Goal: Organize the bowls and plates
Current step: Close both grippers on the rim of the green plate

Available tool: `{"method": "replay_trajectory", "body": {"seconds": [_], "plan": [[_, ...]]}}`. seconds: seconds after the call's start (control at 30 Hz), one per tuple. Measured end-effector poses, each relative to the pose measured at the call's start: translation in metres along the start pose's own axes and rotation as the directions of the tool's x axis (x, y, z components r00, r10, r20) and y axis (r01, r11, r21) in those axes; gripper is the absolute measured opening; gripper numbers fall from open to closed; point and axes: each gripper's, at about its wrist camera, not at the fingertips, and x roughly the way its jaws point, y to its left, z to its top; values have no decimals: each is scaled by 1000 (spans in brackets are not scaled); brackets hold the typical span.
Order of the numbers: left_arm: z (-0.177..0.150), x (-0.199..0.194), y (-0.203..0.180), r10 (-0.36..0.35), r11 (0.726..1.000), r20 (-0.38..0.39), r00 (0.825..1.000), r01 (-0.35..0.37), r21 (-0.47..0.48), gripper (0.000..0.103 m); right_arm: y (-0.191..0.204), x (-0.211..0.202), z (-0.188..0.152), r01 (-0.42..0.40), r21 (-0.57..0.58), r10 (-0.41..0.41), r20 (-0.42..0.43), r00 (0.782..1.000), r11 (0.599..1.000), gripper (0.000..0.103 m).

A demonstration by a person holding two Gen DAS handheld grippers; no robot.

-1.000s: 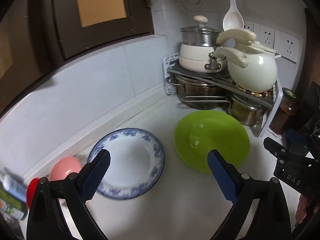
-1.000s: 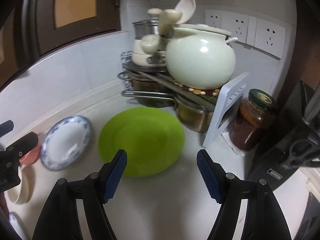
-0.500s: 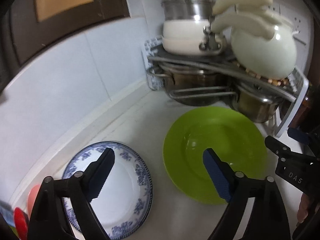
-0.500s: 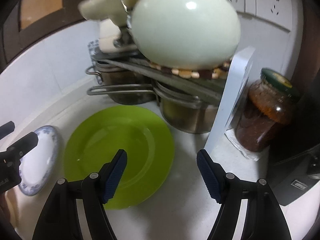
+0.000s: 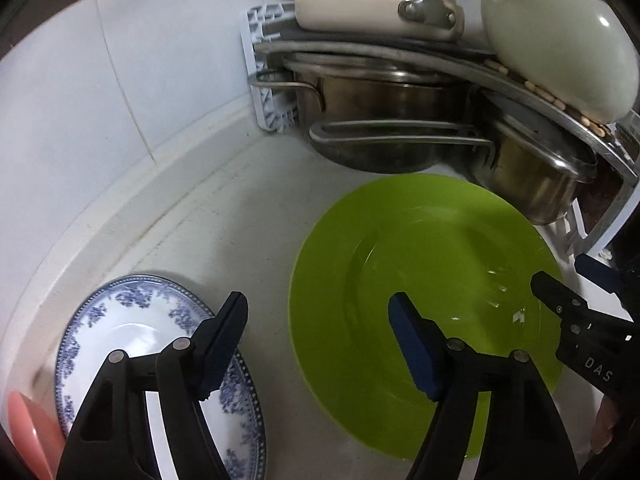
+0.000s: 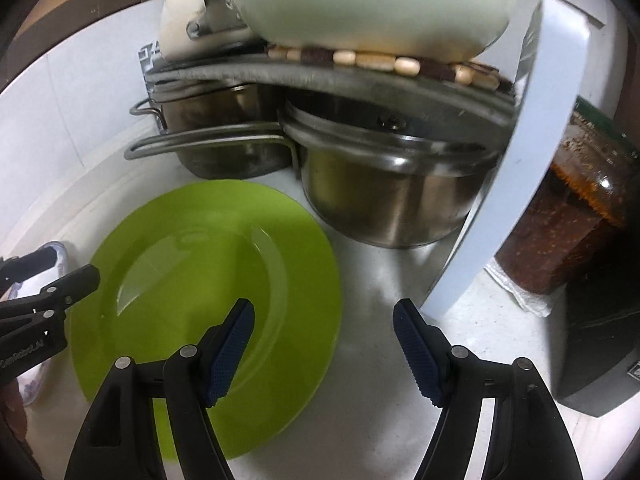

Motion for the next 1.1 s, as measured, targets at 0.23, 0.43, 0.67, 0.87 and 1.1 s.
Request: {"method": "replay_trajectory", "body": {"seconds": [0.23, 0.43, 0.67, 0.87, 1.1], "plan": [[1, 18, 0, -18, 1000, -31, 999, 17, -8, 64, 2, 12, -1, -3, 10, 3, -20, 1000, 1000, 71], [4, 30, 2, -50, 999, -61, 997, 48, -22, 57, 2, 19, 1, -15, 14, 15, -37, 999, 1000, 60], [7, 38, 4, -85, 996, -76, 993, 82, -39, 49, 5, 24, 3, -36, 7, 36, -46, 998, 999, 48], [9, 40, 4, -78, 996, -72, 994, 76, -41, 43, 5, 26, 6, -41, -5, 41, -46, 998, 999, 43], [3, 35, 8, -76, 995, -63, 995, 71, -68, 41, 6, 25, 6, -35, -13, 34, -39, 999, 999, 42]]}}
